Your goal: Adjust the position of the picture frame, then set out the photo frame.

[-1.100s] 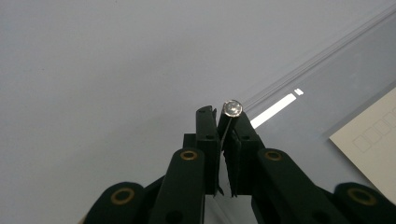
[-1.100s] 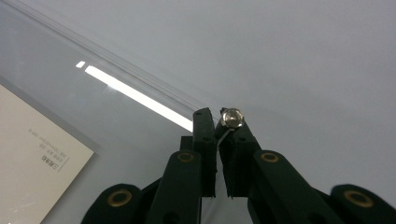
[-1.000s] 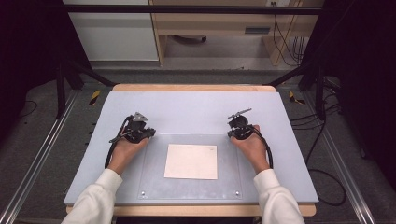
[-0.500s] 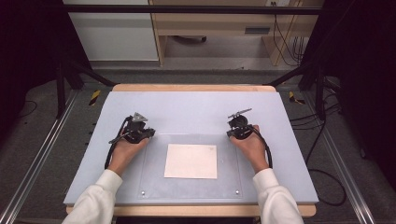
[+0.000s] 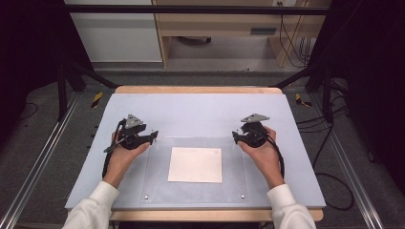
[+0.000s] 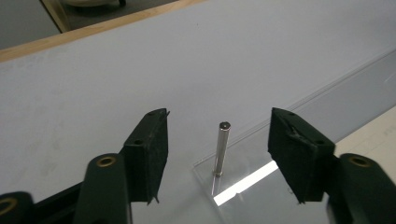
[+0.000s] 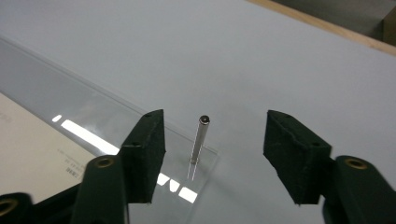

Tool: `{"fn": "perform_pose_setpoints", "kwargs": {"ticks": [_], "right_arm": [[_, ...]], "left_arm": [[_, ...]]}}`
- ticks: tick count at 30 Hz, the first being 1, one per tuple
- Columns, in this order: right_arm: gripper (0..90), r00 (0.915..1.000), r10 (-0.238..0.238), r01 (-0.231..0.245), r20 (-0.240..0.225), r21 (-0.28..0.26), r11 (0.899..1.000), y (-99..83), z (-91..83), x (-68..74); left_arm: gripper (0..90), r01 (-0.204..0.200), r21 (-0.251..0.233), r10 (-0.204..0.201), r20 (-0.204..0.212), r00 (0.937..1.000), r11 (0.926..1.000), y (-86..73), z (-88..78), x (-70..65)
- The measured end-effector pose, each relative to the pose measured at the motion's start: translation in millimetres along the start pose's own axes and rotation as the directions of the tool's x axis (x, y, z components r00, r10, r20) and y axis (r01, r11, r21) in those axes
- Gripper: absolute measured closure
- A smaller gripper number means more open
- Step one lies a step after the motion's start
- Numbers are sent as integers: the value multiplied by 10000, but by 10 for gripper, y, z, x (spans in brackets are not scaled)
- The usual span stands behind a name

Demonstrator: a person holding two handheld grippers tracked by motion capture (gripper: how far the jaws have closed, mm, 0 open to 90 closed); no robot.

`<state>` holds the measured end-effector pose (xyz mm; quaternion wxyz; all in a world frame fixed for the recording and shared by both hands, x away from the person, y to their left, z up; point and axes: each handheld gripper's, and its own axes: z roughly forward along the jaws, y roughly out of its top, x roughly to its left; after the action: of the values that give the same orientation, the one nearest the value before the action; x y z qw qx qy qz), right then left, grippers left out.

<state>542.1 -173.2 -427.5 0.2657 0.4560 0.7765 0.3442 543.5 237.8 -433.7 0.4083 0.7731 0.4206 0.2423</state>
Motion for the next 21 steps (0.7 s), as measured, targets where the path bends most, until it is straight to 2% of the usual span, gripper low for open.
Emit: {"fn": "perform_pose_setpoints", "kwargs": {"ticks": [2, 3, 7, 11, 12, 15, 16, 17, 19, 20, 21], "right_arm": [[307, 9999, 29, -25, 128, -307, 9995, -17, -23, 21], [279, 9998, 50, -41, 216, -431, 9991, -23, -34, 33], [218, 9996, 31, -13, 271, -667, 9978, -29, -48, 75], [174, 9998, 84, -66, 191, -891, 9960, -27, -66, 134], [178, 9997, -92, 113, 233, -910, 9958, -32, -60, 149], [226, 9994, -284, 298, 204, -706, 9971, -41, -25, 168], [274, 9993, -259, 277, 283, -666, 9974, -41, -9, 164], [343, 9990, -273, 296, 345, -682, 9972, -45, 5, 156], [399, 9985, -155, 193, 526, -725, 9972, -45, 33, 145], [482, 9982, -161, 205, 575, -774, 9968, -45, 40, 144], [503, 9976, -188, 246, 659, -878, 9958, -47, 46, 144]], "left_arm": [[271, -7, -64, 7, -65, 10000, 10000, -4, -13, -7], [235, 148, -145, -150, -108, 9998, 9998, -11, -31, -19], [145, 302, -326, -302, 20, 9995, 9990, -24, -60, -26], [82, 50, -393, -47, 87, 10000, 9992, -24, -84, -61], [82, -19, -438, 24, 118, 9999, 9990, -25, -85, -69], [82, -137, -352, 140, 80, 9999, 9993, -18, -87, -87], [90, -398, -293, 392, -201, 9990, 9988, -7, -86, -109], [119, -482, -328, 472, -310, 9984, 9983, 0, -87, -121], [147, -496, -444, 480, -362, 9982, 9978, 9, -94, -136], [160, -512, -484, 492, -425, 9979, 9975, 8, -95, -146], [190, -442, -463, 421, -457, 9981, 9979, 7, -98, -155]]}}
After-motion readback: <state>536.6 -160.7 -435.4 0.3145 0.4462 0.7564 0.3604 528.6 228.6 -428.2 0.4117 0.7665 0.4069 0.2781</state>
